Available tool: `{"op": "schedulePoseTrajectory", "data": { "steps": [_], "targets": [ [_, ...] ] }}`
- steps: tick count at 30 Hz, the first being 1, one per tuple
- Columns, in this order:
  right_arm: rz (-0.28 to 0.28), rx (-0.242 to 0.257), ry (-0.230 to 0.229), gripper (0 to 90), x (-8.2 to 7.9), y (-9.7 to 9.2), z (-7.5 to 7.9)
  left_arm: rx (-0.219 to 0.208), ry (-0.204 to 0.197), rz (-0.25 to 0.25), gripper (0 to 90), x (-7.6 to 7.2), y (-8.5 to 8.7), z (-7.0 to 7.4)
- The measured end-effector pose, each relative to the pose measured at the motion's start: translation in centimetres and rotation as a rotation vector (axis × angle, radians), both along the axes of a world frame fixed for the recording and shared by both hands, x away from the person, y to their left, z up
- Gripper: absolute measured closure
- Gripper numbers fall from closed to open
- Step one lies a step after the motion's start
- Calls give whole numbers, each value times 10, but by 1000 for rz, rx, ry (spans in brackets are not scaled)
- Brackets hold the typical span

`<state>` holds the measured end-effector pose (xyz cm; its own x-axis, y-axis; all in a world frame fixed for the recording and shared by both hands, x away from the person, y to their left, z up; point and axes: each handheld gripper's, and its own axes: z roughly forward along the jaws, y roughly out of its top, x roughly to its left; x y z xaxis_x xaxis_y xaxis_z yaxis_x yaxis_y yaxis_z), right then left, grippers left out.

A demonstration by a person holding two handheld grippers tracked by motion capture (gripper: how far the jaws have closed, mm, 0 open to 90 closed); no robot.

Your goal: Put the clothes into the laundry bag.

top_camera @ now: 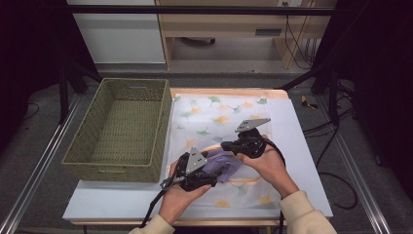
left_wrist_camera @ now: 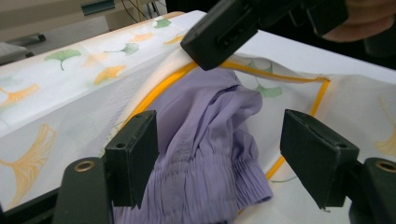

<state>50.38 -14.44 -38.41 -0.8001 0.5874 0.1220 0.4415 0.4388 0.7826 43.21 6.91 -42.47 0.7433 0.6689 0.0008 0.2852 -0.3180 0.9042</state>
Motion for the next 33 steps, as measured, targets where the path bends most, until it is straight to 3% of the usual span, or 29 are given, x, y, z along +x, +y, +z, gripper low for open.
{"op": "schedulePoseTrajectory", "data": {
  "steps": [11,17,23,33],
  "targets": [
    [5,4,7,887,-5,1,-6,23,0,-7,317,-7,14,3],
    [10,3,6,887,-8,2,-5,13,11,1,353,-8,19,4],
    [12,4,-1,887,-9,1,-5,18,15,1,471,-11,23,6],
    [20,13,-10,887,-11,2,-1,35,61,16,670,-16,29,2]
  ]
}}
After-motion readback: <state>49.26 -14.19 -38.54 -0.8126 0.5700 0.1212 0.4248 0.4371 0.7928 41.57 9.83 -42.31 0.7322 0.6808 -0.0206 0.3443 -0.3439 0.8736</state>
